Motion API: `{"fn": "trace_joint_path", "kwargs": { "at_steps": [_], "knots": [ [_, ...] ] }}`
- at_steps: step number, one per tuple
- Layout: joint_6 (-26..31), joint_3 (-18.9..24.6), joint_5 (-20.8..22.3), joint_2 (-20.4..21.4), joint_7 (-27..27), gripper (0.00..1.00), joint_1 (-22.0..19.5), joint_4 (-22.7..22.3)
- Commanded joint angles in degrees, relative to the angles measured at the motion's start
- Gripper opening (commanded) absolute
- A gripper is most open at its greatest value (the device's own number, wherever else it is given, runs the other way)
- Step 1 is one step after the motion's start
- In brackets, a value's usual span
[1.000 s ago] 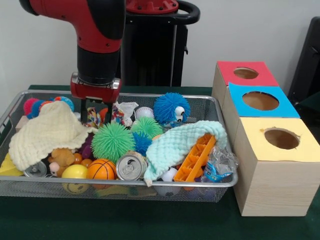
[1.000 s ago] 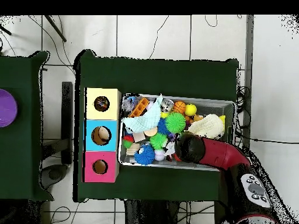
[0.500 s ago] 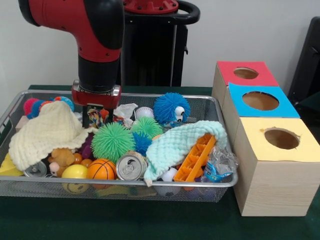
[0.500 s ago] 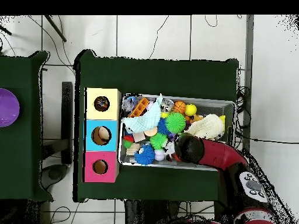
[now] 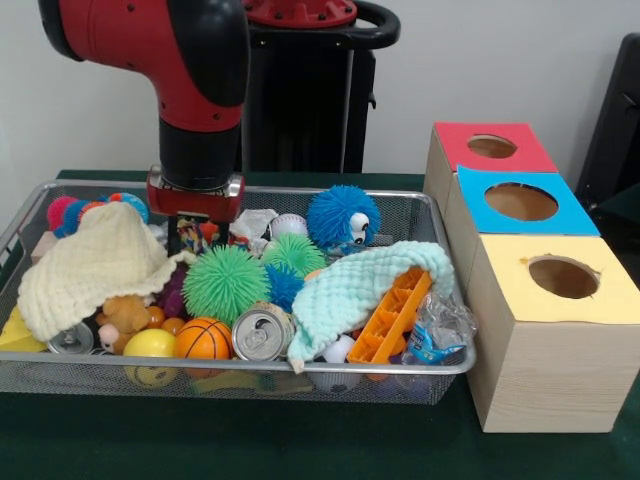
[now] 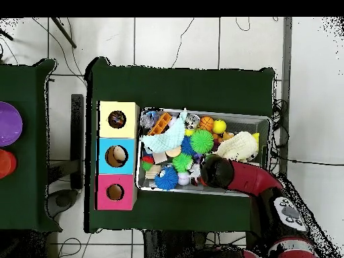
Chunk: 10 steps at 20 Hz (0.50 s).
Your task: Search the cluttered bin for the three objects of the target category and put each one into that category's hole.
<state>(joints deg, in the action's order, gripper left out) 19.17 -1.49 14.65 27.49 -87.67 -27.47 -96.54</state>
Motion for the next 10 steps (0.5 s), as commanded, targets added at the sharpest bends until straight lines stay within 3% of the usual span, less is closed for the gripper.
{"fn": "trace_joint_path", "kwargs": {
  "at_steps": [1, 3, 4, 10],
  "knots": [
    [-3.34, 2.30, -1.82, -1.96, -8.91, 1.00, -1.41, 4.25],
    [-3.26, 2.13, -1.63, -2.00, -8.79, 1.00, -1.26, 4.33],
    [-4.22, 2.34, -1.81, -1.91, -9.28, 0.00, -1.55, 3.83],
    [0.25, 0.12, -1.61, -0.33, -8.82, 0.00, 1.64, 5.93]
  ]
}}
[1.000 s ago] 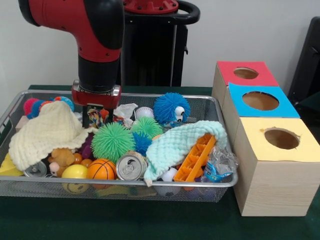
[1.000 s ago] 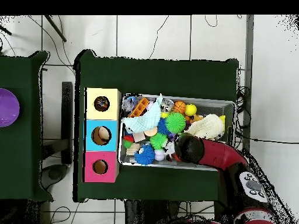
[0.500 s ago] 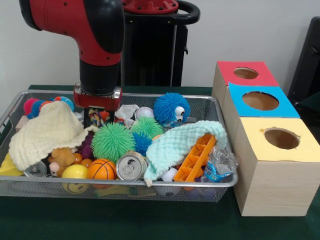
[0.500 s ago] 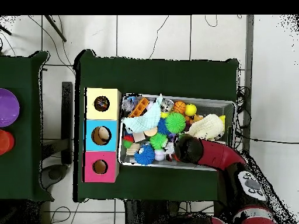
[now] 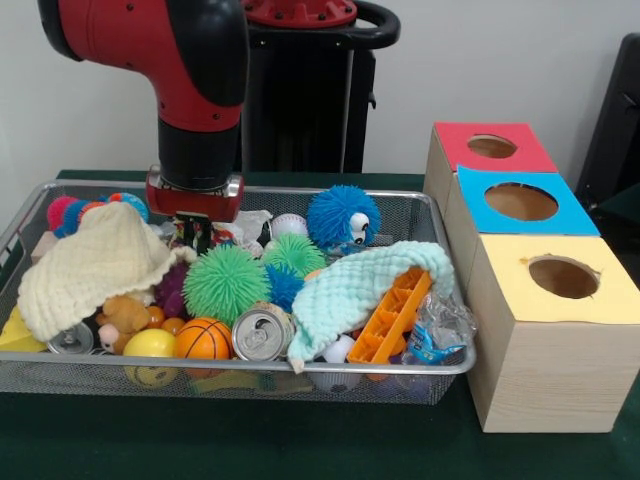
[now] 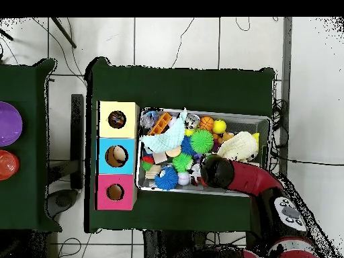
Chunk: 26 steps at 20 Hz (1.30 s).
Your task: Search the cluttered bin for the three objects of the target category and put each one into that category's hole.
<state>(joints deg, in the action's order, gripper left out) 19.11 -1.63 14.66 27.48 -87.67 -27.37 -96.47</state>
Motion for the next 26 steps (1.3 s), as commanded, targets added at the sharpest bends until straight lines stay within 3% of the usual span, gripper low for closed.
{"fn": "trace_joint_path", "kwargs": {
  "at_steps": [1, 17, 22, 26],
  "knots": [
    [0.84, 0.00, -1.58, 0.17, -8.73, 0.00, 1.95, 5.86],
    [0.95, 0.34, -1.45, 1.90, -7.65, 0.00, 2.22, 5.09],
    [0.07, 1.85, -1.03, 4.24, -6.56, 0.00, 2.16, 4.83],
    [3.41, 2.36, -1.59, 5.94, -5.52, 0.00, 3.27, 6.50]
  ]
}}
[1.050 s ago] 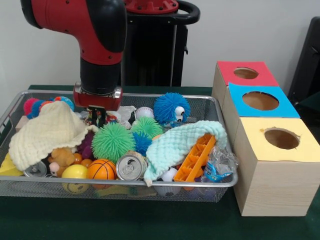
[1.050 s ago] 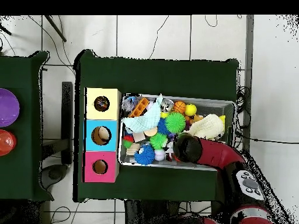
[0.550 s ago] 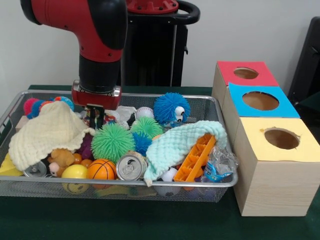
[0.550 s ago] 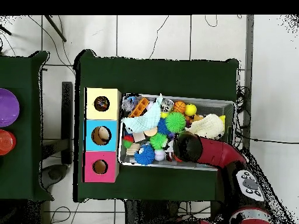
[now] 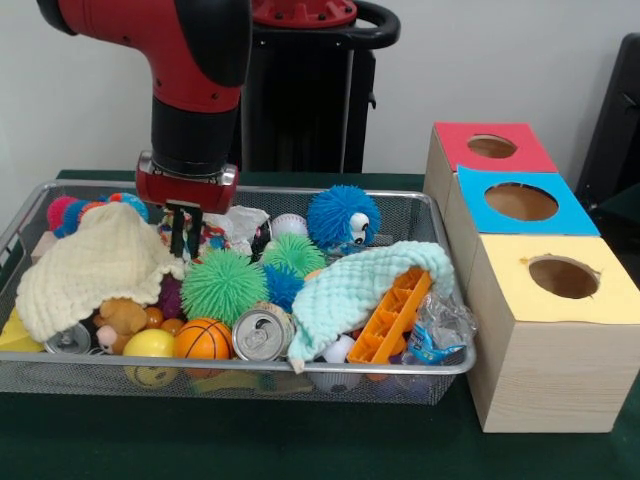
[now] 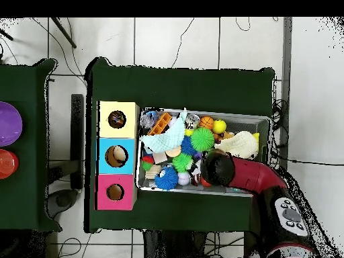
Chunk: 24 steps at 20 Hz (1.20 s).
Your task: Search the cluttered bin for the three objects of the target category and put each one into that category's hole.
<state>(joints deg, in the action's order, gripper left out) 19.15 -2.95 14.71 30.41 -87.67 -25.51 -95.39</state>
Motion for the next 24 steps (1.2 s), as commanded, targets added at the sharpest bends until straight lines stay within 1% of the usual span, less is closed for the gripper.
{"fn": "trace_joint_path", "kwargs": {
  "at_steps": [1, 5, 10, 16, 24],
  "knots": [
    [4.74, 4.51, -1.75, 3.51, -4.52, 0.00, 1.36, 6.03],
    [5.14, 7.74, -1.77, 4.07, -2.01, 0.00, -0.34, 6.03],
    [3.77, 9.42, -0.83, 4.91, -0.99, 0.00, -1.14, 5.40],
    [6.13, 9.40, -0.48, 4.79, -0.86, 0.00, -0.20, 7.48],
    [5.86, 9.51, 0.04, 4.79, -1.00, 0.00, -0.53, 7.30]
  ]
}}
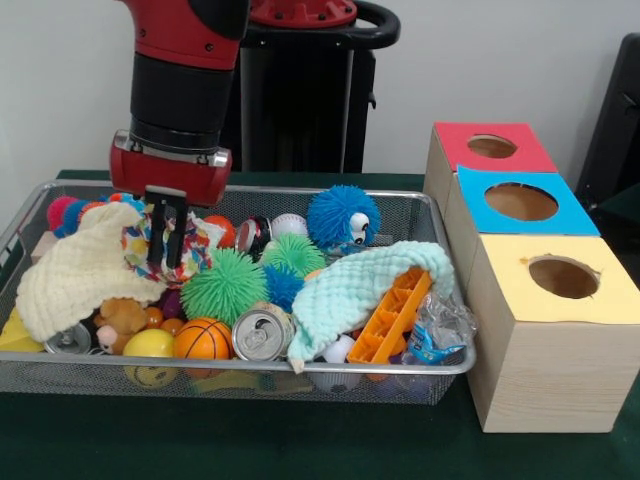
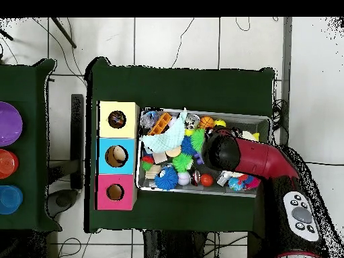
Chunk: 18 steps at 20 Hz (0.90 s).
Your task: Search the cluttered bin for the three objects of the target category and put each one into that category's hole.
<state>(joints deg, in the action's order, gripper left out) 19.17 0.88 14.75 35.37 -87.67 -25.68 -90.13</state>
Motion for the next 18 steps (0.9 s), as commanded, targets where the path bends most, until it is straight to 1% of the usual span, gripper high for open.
{"fn": "trace_joint_path", "kwargs": {
  "at_steps": [1, 7, 15, 18],
  "knots": [
    [6.05, 5.65, -0.04, -0.01, -1.00, 0.00, -0.23, 2.15],
    [7.28, 4.81, -0.30, 1.18, -1.72, 0.00, 0.94, 2.06],
    [10.07, 0.40, -0.61, 4.61, -5.68, 0.00, 5.58, 0.97],
    [11.35, -1.59, -1.29, 5.76, -7.74, 0.00, 7.26, -0.14]
  ]
}}
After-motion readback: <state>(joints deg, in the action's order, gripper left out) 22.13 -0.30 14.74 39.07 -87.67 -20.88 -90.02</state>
